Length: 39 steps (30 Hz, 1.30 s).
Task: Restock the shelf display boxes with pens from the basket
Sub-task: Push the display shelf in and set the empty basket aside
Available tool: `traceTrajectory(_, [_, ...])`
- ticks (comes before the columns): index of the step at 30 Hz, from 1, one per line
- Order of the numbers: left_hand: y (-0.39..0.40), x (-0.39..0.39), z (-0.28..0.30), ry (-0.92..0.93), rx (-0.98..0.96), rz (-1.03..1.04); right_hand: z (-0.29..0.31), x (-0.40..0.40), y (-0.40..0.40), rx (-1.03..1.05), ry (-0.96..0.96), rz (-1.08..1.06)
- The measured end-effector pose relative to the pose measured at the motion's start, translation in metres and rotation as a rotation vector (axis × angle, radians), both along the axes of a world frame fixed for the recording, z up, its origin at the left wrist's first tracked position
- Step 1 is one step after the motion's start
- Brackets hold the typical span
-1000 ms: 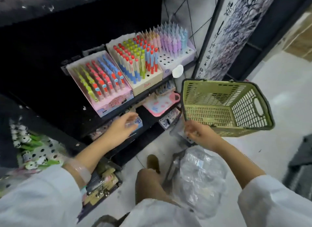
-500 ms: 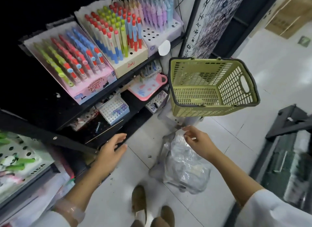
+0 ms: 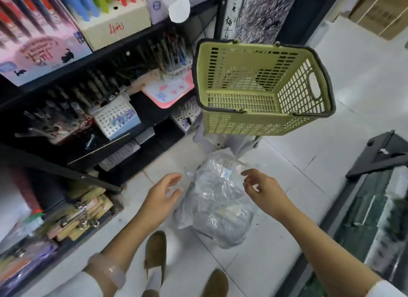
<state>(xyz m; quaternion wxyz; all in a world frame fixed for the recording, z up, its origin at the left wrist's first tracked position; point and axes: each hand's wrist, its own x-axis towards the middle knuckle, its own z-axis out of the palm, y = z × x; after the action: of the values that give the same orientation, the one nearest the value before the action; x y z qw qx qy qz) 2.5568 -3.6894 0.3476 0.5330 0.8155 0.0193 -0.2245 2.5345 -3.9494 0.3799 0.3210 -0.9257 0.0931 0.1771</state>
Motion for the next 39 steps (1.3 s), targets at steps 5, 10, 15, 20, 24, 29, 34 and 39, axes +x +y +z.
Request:
traceTrajectory(5, [-0.025, -0.027, -0.091, 0.044, 0.096, -0.011, -0.109, -0.030, -0.017, -0.069, 0.095, -0.123])
traceTrajectory(10, [-0.037, -0.037, -0.161, 0.094, 0.247, -0.155, -0.190, -0.062, -0.025, 0.094, 0.274, -0.553])
traceTrajectory(15, [-0.030, -0.032, -0.201, 0.184, 0.212, -0.161, -0.227, -0.085, 0.006, 0.222, 0.230, -0.595])
traceTrajectory(20, [0.007, -0.027, -0.214, 0.197, 0.243, -0.029, -0.233, -0.101, 0.058, 0.263, 0.220, -0.591])
traceTrajectory(24, [0.047, -0.017, -0.211, 0.189, 0.302, 0.114, -0.233, -0.115, 0.117, 0.349, 0.229, -0.499])
traceTrajectory(29, [0.111, -0.023, -0.212, 0.141, 0.478, 0.168, -0.232, -0.135, 0.178, 0.491, 0.318, -0.408])
traceTrajectory(34, [0.139, -0.022, -0.206, 0.329, 0.381, 0.209, -0.230, -0.129, 0.196, 0.422, 0.325, -0.421])
traceTrajectory(39, [0.129, -0.020, -0.199, 0.320, 0.426, 0.115, -0.234, -0.099, 0.175, 0.406, 0.256, -0.569])
